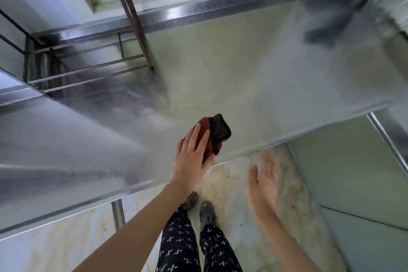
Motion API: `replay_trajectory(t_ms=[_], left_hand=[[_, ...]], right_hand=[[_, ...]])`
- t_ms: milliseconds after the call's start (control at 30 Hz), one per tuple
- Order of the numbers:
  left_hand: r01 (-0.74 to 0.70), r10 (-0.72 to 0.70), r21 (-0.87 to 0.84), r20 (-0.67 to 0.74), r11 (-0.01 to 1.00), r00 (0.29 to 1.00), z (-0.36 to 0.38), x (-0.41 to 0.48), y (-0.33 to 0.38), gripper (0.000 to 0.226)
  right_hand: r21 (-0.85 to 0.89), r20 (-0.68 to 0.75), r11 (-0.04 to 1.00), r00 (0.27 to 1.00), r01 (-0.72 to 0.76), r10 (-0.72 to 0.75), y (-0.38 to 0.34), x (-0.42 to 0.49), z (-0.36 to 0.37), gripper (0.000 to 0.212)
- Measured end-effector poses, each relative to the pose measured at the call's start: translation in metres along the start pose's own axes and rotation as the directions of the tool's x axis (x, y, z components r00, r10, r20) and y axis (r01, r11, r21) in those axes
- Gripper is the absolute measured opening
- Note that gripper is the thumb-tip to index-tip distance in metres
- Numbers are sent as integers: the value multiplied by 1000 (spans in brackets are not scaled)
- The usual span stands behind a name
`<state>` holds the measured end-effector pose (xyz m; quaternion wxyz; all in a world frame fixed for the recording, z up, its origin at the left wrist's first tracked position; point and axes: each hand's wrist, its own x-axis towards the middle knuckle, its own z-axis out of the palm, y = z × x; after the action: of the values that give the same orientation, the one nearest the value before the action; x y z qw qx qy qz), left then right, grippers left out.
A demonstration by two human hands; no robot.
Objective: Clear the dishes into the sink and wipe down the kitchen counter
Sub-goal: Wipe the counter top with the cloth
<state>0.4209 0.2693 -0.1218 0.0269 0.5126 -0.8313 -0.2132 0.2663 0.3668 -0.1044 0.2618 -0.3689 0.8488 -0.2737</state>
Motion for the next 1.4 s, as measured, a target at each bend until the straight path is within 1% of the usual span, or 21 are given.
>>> replay_trajectory(t_ms=[100,167,200,233,300,333,400,500,600,633,733,800,900,933,1000,1067,1133,1167,1233,1300,1400], left_hand=[[-126,129,-89,29,988,991,-2,8,18,44],[-217,228,-143,65,966,972,-4,14,29,37],[-258,280,-192,96,947,955,-4,18,34,34],[-285,324,-263,120,922,938,-6,21,40,32],[-260,370,-473,153,842,916,-13,21,56,32],[-215,368,-571,166,792,915,-17,20,65,31],[-103,352,-681,238,725,905,-27,16,82,22],[-38,412,-728,343,684,844,-37,11,108,15],[52,456,-787,408,614,791,-47,3,144,15],[99,467,-795,447,599,763,-50,0,158,15],[120,549,-792,515,599,658,-48,-17,207,12],[107,620,-791,548,602,562,-43,-37,244,12],[100,690,-788,587,608,424,-30,-77,300,15],[144,697,-783,608,605,380,-26,-93,319,16],[317,683,-727,684,610,255,-15,-126,352,16],[469,665,-620,742,629,90,-2,-161,383,19],[522,643,-538,766,661,-25,11,-195,408,21],[525,629,-510,775,681,-63,17,-212,419,21],[495,612,-482,779,723,-134,29,-245,438,35],[372,619,-527,762,764,-190,37,-279,456,46],[222,636,-597,733,771,-241,49,-328,482,36]], right_hand=[[75,102,983,982,-169,161,-4,-9,0,44],[228,143,926,951,-301,274,-13,-10,-3,41],[376,168,840,920,-392,354,-19,-9,-7,37],[551,216,692,881,-467,422,-24,-8,-12,34],[808,329,325,834,-491,443,-25,-9,-23,35],[858,343,216,831,-467,437,-23,-12,-28,36],[898,305,153,835,-412,458,-21,-20,-38,36],[936,150,193,830,-294,538,-19,-37,-58,31],[929,-48,325,811,-179,583,-9,-62,-91,21],[920,-98,364,815,-145,571,-3,-74,-102,23],[916,-152,394,842,-78,518,18,-115,-134,53],[918,-219,395,809,-18,546,30,-143,-152,66],[883,-407,462,624,81,667,50,-183,-181,65],[877,-442,469,557,104,703,58,-198,-192,60],[885,-456,448,444,130,771,75,-231,-212,49],[902,-429,414,376,123,821,91,-267,-229,36],[905,-425,402,339,139,840,108,-305,-243,17],[901,-434,404,304,157,848,117,-324,-250,9],[885,-456,417,201,208,867,137,-364,-263,5],[865,-458,413,109,285,882,156,-403,-273,8],[832,-456,415,30,367,889,180,-449,-291,11]])
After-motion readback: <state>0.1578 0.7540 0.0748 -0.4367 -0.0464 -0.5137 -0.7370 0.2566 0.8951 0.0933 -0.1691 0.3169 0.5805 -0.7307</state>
